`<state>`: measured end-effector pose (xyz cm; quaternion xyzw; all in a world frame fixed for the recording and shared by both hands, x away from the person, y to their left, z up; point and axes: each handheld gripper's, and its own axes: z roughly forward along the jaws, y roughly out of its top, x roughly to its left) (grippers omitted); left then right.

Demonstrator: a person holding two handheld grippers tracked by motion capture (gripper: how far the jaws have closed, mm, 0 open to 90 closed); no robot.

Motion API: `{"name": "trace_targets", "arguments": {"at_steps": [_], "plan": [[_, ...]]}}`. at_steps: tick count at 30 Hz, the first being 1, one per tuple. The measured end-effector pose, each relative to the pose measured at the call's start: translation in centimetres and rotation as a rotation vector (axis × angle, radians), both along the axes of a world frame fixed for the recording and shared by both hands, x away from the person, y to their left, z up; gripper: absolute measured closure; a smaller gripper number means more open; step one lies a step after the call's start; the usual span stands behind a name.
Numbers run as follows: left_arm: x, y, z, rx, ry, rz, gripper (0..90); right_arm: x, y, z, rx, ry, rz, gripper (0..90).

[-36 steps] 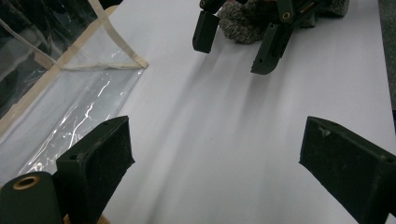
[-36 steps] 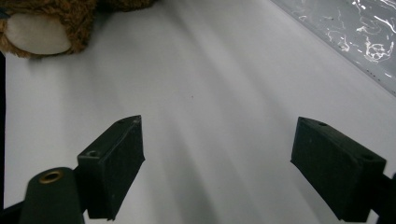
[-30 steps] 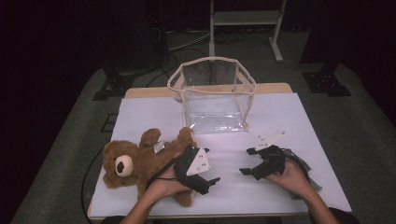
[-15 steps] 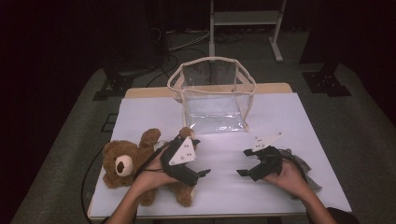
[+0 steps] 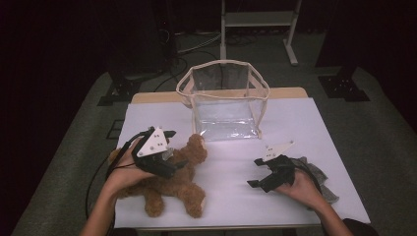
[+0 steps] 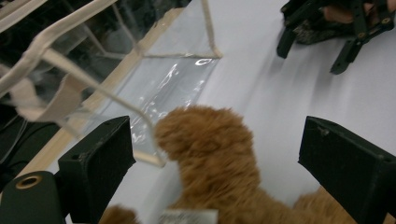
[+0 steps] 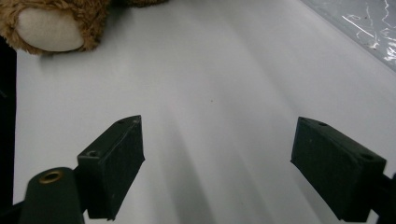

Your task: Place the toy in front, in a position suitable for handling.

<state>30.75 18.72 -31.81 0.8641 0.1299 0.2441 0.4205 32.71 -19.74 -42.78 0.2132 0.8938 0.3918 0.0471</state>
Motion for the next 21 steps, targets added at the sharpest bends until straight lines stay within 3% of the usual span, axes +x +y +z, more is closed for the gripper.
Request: {"name": "trace_targets", "arguments": {"at_steps": [12, 21], "plan": [[1.5, 3.2, -0.7, 0.048, 0.023, 0.038, 14.0, -0.1, 0.7, -0.3, -0.009, 0.015, 0.022, 15.6], [3.0, 4.7, -1.6, 0.082, 0.064, 0.075, 21.6, -0.6, 2.5, 0.3, 0.047, 0.039, 0.091, 15.6]]}}
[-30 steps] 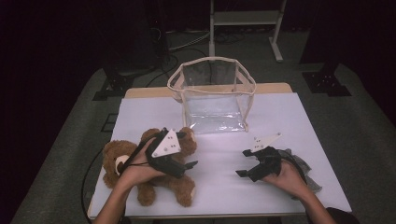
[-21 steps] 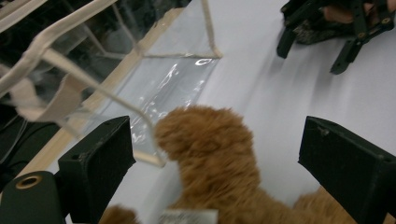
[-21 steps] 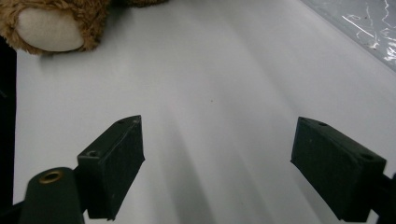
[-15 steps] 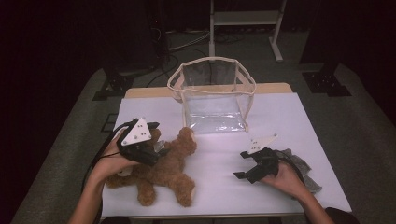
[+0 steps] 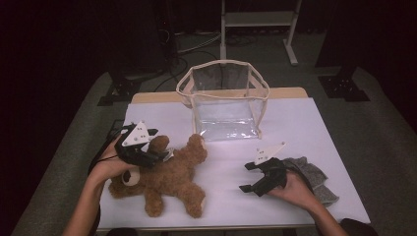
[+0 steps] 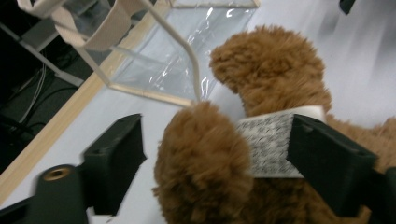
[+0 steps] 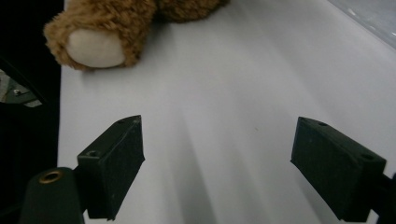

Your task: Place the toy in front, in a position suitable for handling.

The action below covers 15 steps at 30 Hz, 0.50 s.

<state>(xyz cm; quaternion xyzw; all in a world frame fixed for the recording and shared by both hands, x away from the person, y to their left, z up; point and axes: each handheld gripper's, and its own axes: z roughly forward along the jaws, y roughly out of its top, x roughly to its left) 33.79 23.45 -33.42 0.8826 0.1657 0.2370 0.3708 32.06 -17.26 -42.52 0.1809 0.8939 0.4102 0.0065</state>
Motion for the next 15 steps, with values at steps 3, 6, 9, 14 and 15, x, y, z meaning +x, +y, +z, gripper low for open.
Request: {"name": "trace_targets", "arguments": {"at_steps": [3, 6, 9, 14, 15], "plan": [[0.4, 0.2, -0.4, 0.015, 0.011, 0.008, 24.8, -0.1, 1.0, 0.1, 0.014, 0.012, 0.030, 15.6], [0.7, 0.4, -0.7, 0.025, 0.024, 0.009, 32.3, -0.2, 2.1, 0.2, 0.019, 0.020, 0.060, 15.6], [0.8, 0.4, -1.0, 0.053, 0.029, 0.014, 44.4, -0.2, 3.5, 0.4, 0.039, 0.034, 0.098, 15.6], [0.7, 0.4, -1.2, 0.049, 0.033, 0.007, 61.4, -0.4, 6.6, 0.8, 0.061, 0.045, 0.167, 15.6], [0.7, 0.4, -1.2, 0.052, 0.033, 0.000, 63.2, -0.4, 7.2, 0.8, 0.061, 0.050, 0.181, 15.6]]}}
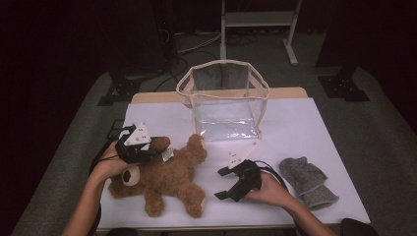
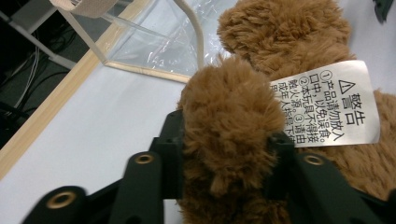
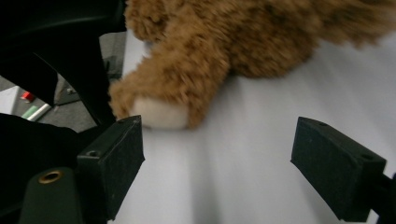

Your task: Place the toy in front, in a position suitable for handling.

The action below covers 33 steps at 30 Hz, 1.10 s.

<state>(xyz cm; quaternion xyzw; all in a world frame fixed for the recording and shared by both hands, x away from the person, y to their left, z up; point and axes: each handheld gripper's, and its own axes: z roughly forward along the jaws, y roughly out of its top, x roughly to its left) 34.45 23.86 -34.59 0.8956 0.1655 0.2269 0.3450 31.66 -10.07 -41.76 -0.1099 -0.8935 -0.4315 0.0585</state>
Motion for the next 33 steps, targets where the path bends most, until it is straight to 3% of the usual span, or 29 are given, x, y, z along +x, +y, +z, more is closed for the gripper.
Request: {"name": "trace_targets", "arguments": {"at_steps": [10, 14, 18, 23, 28, 33], "plan": [[-0.4, 0.0, 0.3, 0.019, -0.016, -0.016, 70.2, -0.5, 4.6, -1.5, -0.033, 0.065, 0.088, 16.4], [-0.6, 0.1, 0.5, 0.016, -0.021, -0.015, 71.3, -0.4, 5.8, -2.6, -0.046, 0.108, 0.102, 24.8], [-0.6, 0.2, 0.6, 0.011, -0.025, -0.008, 72.1, -0.4, 6.4, -3.3, -0.021, 0.171, 0.136, 49.4], [-0.8, 0.3, 0.9, 0.007, -0.032, 0.002, 72.6, -0.7, 6.5, -2.6, -0.033, 0.115, 0.158, 64.9], [-1.2, 0.4, 1.6, 0.012, -0.048, -0.002, 73.2, -0.9, 6.1, -1.9, -0.003, 0.113, 0.182, 69.5], [-1.5, 0.5, 2.3, -0.012, -0.051, -0.001, 74.1, -1.2, 5.5, -0.4, 0.012, 0.092, 0.202, 70.6]]}}
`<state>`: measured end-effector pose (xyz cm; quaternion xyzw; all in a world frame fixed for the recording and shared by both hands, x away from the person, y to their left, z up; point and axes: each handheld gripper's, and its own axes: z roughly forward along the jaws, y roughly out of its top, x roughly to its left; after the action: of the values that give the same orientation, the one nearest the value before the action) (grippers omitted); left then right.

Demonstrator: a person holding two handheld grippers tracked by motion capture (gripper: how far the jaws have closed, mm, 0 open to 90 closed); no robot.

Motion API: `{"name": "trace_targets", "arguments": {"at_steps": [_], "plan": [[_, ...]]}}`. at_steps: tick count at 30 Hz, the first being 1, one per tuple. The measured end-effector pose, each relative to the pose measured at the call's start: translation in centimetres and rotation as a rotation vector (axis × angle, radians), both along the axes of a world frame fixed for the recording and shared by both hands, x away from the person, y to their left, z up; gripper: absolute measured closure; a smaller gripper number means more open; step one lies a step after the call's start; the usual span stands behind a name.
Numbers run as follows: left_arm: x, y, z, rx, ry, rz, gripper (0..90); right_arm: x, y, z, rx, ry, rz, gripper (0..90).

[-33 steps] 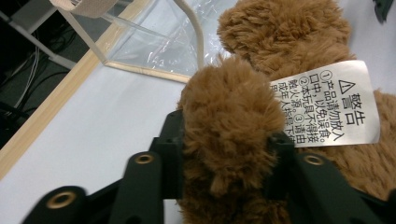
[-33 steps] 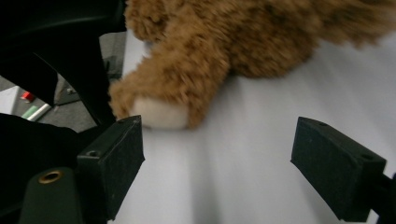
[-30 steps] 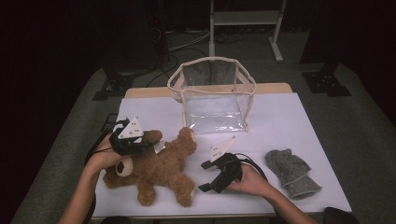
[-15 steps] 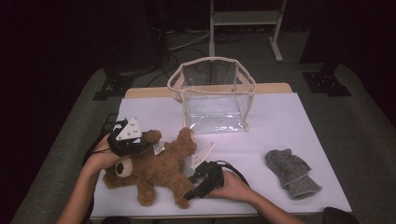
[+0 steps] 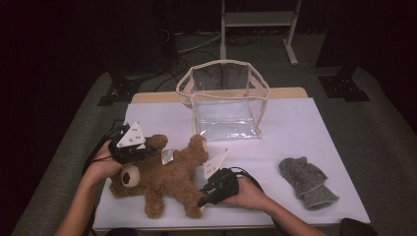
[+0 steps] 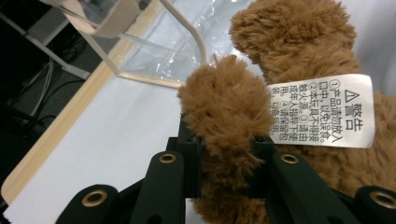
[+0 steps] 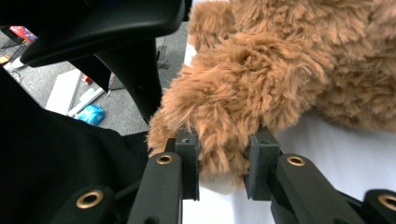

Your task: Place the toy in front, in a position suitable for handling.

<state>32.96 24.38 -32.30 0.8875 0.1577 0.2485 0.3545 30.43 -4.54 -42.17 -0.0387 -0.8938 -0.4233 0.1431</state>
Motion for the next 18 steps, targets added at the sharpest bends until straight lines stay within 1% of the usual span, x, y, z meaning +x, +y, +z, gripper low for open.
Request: {"name": "trace_targets", "arguments": {"at_steps": [2, 4, 8, 10, 13, 18], "plan": [[-0.2, -0.1, 0.3, -0.012, -0.008, -0.004, 74.3, -0.1, -0.5, 0.7, 0.013, 0.001, -0.004, 70.7], [-0.3, -0.4, 0.8, -0.019, -0.015, -0.011, 74.3, -0.1, -1.2, 1.4, 0.024, -0.010, -0.004, 70.7], [-0.5, -1.3, 1.9, -0.036, -0.033, -0.034, 74.3, -0.3, -3.1, 2.9, 0.044, -0.013, -0.016, 70.7], [-0.5, -2.1, 2.5, -0.045, -0.041, -0.054, 74.3, -0.3, -4.0, 3.5, 0.050, -0.020, -0.020, 70.7], [-0.5, -3.5, 3.4, -0.042, -0.060, -0.090, 74.2, -0.5, -5.8, 4.3, 0.064, -0.030, -0.037, 70.6], [-0.3, -6.5, 4.3, -0.045, -0.080, -0.148, 74.2, -1.1, -9.0, 5.3, 0.063, -0.047, -0.072, 70.5]]}}
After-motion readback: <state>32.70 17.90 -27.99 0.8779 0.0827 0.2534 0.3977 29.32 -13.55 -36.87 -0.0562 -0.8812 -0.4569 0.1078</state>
